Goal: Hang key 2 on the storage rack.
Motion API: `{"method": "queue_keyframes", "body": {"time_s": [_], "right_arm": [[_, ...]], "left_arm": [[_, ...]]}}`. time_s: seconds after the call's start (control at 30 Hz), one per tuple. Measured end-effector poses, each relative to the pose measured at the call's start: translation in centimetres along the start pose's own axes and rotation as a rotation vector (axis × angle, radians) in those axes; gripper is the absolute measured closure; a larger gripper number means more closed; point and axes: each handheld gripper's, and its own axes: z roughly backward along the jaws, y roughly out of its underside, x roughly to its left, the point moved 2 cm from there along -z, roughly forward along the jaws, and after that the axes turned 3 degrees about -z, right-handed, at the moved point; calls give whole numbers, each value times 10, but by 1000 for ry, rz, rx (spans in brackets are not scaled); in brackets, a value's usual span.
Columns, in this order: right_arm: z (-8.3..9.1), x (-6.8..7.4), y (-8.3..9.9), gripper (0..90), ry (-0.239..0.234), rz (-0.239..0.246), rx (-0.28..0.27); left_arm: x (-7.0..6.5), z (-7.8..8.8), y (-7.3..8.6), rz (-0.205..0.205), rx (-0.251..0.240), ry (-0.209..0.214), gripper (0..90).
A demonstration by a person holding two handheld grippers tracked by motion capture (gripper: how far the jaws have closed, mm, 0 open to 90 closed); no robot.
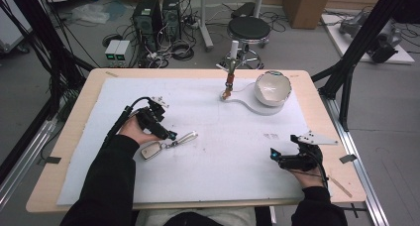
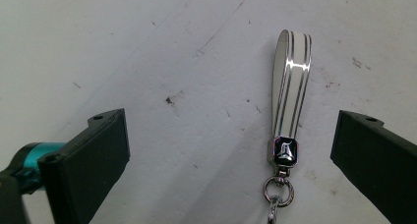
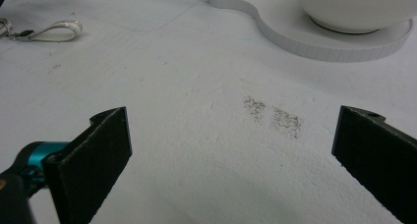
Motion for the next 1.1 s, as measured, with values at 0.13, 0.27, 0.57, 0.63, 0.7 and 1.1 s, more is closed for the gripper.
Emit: {"method": "queue_keyframes", "body": {"time_s": [0.13,0.27,0.57,0.63,0.7,1.1], "right_arm": [[0,0,0,5,2,0,-2],[1,-1,0,5,1,0,-5],[1,-1,0,5,-4,-2,-5],[0,-1,0,5,-6,-5,-5],[0,-1,0,5,-8,-5,-7],[-2,-2,0,5,-15,-5,-8]], "left_arm": [[-3,-7,-1,-6,12,8,18],[-8,-15,-5,-27,23,20,30],[-21,-36,-17,-81,74,50,45],[-25,-40,-19,-104,77,42,90],[-29,-43,-20,-127,78,42,155],[-35,-46,-26,-188,83,-25,740]]}}
